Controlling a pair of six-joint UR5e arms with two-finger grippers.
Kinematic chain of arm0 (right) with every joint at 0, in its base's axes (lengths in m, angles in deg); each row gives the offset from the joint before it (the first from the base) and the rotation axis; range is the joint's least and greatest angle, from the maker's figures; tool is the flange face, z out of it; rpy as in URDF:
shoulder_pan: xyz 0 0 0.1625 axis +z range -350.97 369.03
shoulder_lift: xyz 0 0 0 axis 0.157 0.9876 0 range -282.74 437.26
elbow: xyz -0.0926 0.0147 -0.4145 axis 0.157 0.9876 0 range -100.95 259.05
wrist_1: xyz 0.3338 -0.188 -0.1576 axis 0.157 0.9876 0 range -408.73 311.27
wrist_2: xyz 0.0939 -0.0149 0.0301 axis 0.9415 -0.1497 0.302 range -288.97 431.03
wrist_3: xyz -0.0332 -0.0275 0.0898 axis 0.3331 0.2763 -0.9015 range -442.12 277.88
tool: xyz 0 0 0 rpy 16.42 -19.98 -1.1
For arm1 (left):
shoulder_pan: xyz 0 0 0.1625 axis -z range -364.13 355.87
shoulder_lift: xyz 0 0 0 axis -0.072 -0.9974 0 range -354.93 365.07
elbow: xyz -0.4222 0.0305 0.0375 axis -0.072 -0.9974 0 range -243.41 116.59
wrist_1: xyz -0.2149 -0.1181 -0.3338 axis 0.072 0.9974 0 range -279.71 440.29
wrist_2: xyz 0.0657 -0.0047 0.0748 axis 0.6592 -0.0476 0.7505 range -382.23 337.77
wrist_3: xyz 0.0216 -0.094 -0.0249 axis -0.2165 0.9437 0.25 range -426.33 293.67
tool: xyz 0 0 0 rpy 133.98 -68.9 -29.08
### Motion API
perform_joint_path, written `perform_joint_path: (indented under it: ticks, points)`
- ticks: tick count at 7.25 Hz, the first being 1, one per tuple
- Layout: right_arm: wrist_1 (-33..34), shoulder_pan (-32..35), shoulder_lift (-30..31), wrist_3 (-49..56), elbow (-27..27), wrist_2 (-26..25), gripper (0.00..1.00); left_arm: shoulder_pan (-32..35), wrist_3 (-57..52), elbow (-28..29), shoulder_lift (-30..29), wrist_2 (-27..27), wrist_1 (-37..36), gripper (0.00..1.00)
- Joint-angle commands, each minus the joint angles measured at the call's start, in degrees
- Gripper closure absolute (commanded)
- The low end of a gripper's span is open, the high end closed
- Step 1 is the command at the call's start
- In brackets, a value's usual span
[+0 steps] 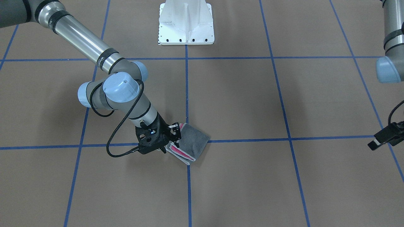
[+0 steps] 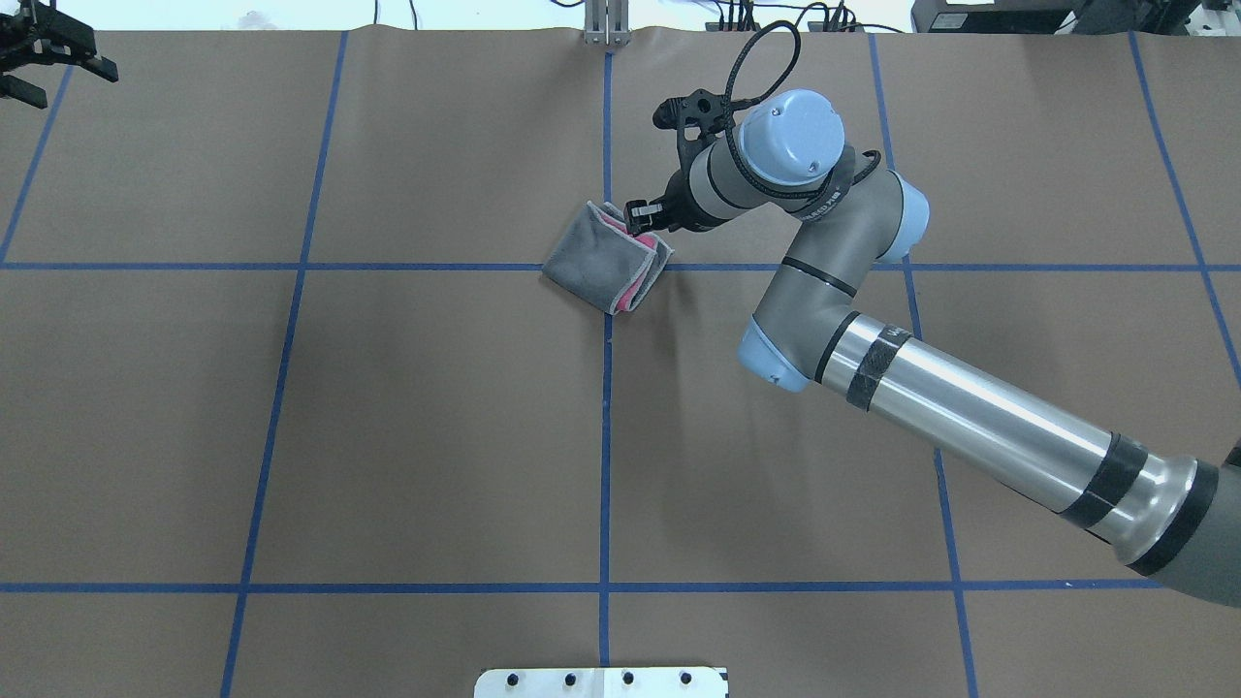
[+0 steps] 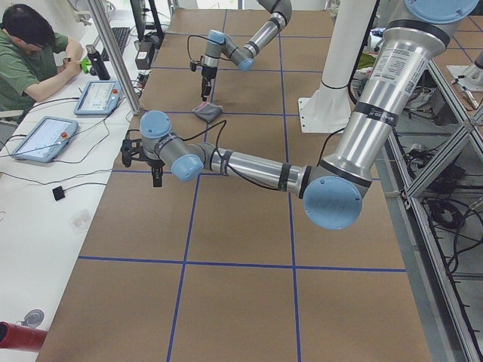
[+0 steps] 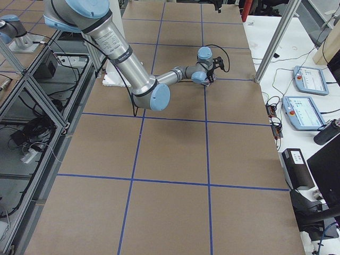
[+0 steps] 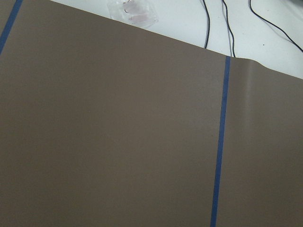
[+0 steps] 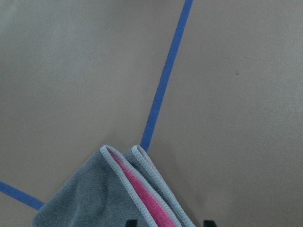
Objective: Fold towel twice with both arms
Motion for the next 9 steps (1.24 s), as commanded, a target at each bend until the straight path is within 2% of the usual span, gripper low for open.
perform_joint_path:
  ticks: [1, 3, 6, 7, 8, 9]
  points:
    - [0.03, -0.35, -0.21, 0.2, 0.57, -0.12, 0.52, -0.01, -0.01, 0.09, -0.12, 0.0, 0.03, 0.0]
    - [0.03, -0.7, -0.22, 0.2, 0.66, -0.12, 0.59, -0.01, -0.01, 0.09, -0.21, 0.0, 0.03, 0.0]
    - [0.12, -1.23, -0.04, 0.29, 0.66, -0.47, 0.77, -0.01, -0.01, 0.18, -0.21, 0.0, 0.03, 0.0]
    - [0.12, -1.32, -0.04, 0.29, 0.57, -0.65, 0.93, -0.01, -0.01, 0.09, -0.12, -0.09, 0.03, 0.0]
    - [0.12, -1.23, -0.04, 0.29, 0.65, -0.65, 1.0, -0.01, -0.01, 0.18, -0.12, -0.09, 0.03, 0.0]
    - [0.03, -1.23, -0.04, 0.2, 0.57, -0.74, 1.0, -0.01, -0.01, 0.27, -0.21, -0.09, 0.03, 0.0]
